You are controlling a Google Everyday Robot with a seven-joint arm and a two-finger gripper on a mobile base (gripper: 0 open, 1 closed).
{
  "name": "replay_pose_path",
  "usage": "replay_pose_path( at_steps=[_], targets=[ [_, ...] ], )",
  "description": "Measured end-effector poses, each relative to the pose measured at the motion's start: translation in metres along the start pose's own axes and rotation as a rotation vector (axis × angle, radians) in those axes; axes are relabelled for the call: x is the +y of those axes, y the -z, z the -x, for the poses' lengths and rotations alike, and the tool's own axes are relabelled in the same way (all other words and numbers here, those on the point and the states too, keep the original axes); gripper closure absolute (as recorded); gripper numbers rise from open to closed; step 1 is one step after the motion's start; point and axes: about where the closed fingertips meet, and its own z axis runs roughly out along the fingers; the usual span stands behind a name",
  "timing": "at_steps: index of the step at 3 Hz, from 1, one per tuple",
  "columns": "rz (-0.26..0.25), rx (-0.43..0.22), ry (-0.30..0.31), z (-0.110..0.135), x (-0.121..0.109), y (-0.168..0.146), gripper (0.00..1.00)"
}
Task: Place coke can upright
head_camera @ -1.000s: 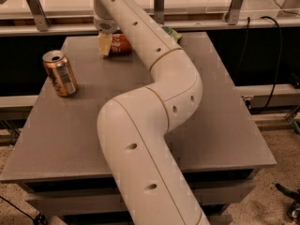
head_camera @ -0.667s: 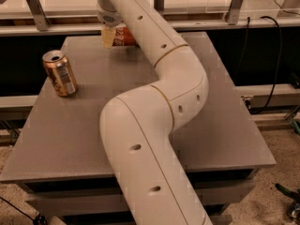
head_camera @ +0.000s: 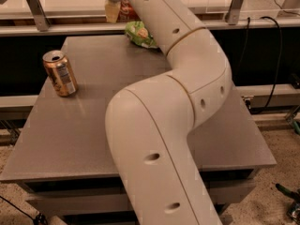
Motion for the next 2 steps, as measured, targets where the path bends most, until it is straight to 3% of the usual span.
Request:
replay_pose_path(
  at_steps=[1,2],
  targets=[
    [-0.087,0.046,-0.005,-0.010,-0.013,0.026,1.00],
    [-0.065,0.076,0.013,-0.017,0.000,0.016,1.00]
  ],
)
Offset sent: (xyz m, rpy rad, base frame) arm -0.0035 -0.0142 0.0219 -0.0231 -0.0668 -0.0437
